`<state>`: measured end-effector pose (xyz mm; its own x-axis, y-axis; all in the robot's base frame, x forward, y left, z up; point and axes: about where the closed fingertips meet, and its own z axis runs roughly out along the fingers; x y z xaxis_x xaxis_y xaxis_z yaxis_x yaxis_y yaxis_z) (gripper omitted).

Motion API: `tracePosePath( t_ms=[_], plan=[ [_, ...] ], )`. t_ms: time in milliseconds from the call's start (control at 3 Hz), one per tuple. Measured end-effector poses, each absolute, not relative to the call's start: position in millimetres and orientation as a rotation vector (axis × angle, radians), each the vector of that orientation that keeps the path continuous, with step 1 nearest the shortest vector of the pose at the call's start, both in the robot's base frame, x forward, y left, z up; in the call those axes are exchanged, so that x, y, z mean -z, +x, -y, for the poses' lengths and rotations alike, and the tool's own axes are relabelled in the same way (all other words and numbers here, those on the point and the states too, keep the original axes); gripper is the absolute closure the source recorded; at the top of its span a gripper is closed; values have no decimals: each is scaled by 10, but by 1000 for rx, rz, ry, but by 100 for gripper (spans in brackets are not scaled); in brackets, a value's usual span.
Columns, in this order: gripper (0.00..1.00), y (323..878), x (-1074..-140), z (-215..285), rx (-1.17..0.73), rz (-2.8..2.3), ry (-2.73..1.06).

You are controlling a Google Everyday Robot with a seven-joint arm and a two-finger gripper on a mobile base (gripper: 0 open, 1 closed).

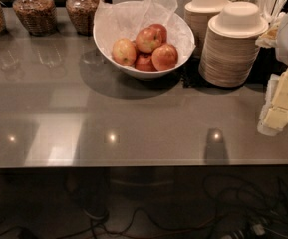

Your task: Pick apple from white bowl

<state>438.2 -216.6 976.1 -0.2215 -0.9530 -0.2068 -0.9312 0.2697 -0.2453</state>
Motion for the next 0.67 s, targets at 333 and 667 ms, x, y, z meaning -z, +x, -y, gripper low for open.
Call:
tracePosePath(
  t_ms=[333,667],
  plan=[
    [0,4393,-9771,2157,97,-2226,-1719],
    [0,4589,-9728,2038,46,-2164,-1673]
  ],
)
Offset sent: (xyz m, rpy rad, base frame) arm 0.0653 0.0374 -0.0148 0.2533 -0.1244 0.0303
